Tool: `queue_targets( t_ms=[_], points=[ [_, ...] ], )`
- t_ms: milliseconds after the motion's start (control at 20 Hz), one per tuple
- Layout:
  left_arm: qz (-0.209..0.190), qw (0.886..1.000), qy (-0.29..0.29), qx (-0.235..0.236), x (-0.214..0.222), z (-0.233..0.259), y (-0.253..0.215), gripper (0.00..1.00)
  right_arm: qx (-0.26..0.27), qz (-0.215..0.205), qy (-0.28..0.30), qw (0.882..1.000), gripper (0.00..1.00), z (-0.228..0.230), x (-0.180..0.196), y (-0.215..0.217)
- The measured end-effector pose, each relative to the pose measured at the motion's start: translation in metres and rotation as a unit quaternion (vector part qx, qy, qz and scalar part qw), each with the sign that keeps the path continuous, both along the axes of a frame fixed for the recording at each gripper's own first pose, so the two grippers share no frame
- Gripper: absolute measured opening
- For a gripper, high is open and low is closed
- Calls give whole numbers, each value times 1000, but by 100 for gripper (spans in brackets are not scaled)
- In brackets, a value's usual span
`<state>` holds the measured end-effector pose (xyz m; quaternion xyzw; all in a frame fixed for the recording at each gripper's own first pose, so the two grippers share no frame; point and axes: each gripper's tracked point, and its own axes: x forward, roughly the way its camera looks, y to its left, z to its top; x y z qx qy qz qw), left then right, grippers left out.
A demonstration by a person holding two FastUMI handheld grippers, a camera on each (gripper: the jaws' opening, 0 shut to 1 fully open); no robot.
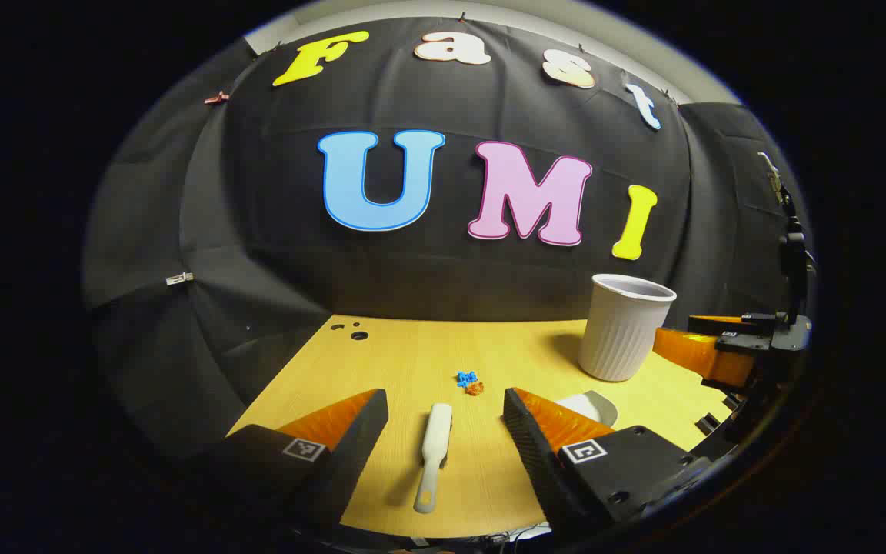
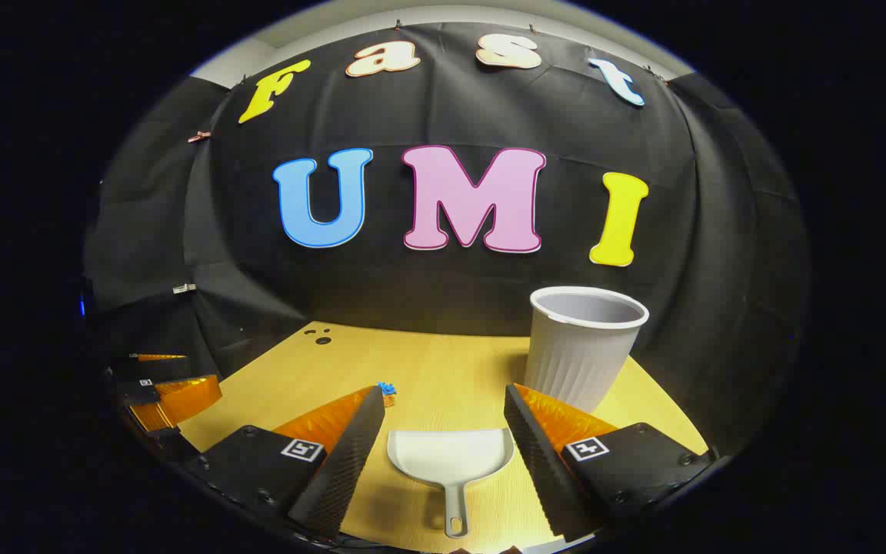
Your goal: Pick up the small broom and dustpan from the desktop, sweep the trash into the dustpan with the broom, and then empty the trash into the garbage bin.
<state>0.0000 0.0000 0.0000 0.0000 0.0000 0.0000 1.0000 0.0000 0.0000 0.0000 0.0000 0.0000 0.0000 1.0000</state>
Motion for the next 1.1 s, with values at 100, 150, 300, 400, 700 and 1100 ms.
queue_targets(
  t_ms=[100,150,300,400,700,1100],
  points=[
    [3,1000,1,-1,6,1,1,95,-1,3,4,1000,98,-1,6,-1],
    [4,1000,1,-1,9,2,1,95,0,4,6,1000,98,-1,8,-1],
    [7,1000,6,-1,15,-1,1,95,0,11,10,1000,98,-4,14,2],
    [7,1000,12,-1,18,-5,0,95,-2,13,14,1000,98,-6,16,1],
    [11,999,38,-14,29,-23,3,95,6,12,28,1000,98,-14,23,-5],
    [15,991,127,-28,51,-76,11,96,13,13,50,999,98,-29,31,-7]
  ],
)
